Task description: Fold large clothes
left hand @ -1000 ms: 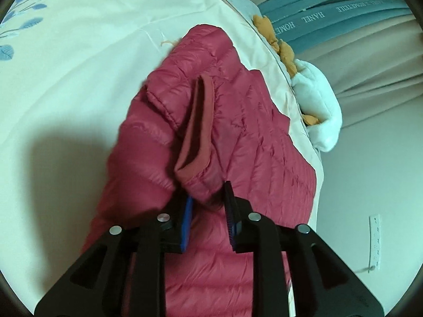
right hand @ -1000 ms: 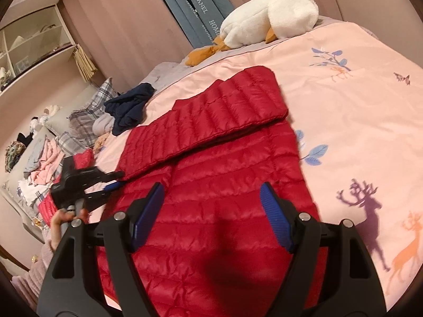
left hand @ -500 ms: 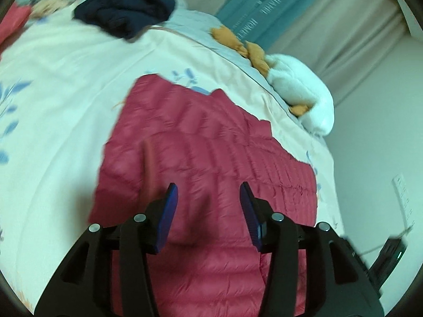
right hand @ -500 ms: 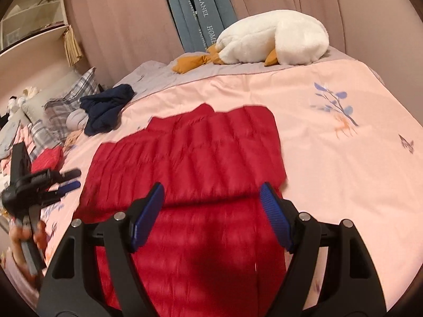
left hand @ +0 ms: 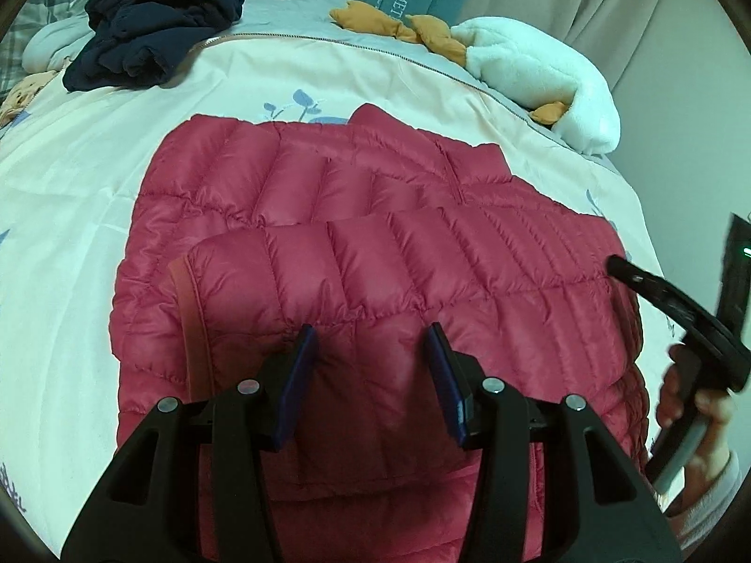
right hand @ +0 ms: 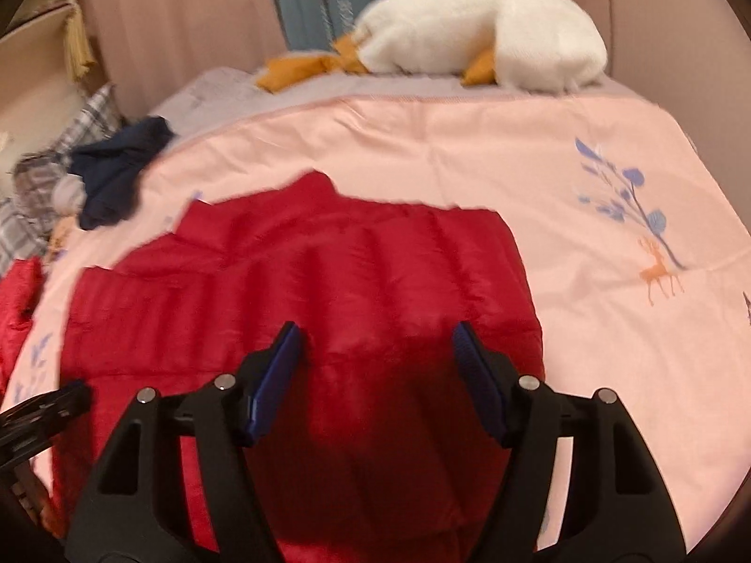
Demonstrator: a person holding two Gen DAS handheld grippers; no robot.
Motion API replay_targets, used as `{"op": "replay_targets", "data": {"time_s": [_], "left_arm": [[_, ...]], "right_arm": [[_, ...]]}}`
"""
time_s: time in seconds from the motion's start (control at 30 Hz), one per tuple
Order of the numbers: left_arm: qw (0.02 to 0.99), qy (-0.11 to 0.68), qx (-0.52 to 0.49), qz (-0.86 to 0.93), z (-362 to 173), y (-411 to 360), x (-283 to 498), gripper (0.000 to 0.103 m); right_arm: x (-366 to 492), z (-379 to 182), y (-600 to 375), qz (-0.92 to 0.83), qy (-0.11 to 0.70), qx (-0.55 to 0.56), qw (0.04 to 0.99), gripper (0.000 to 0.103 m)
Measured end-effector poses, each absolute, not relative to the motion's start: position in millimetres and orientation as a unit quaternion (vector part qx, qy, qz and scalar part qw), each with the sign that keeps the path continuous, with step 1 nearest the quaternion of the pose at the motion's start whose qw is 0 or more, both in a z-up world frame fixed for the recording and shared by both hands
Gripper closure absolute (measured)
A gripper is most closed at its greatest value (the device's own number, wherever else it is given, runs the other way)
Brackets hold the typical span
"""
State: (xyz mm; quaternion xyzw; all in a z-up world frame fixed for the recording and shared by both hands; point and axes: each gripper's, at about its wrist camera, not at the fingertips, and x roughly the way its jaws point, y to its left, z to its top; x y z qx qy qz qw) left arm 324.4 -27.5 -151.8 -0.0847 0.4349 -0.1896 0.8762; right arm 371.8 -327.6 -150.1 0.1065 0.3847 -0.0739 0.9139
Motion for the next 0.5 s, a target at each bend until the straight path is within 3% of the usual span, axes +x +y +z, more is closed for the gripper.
{"op": "replay_targets", "data": {"time_s": [0.27,0.5], "left_arm": [[0.878,0.432,-0.053,-0.199,-159,-37,320,0.053],[0.878,0.436,-0.049,-0.194,-160,-40,320,0.052]], "right_arm": [[383,-179,-341,-0.095,0.417,0.146,0.892,0.036],[378,-168,-335,-0.112,0.412,0.138,0.894,0.036]]}}
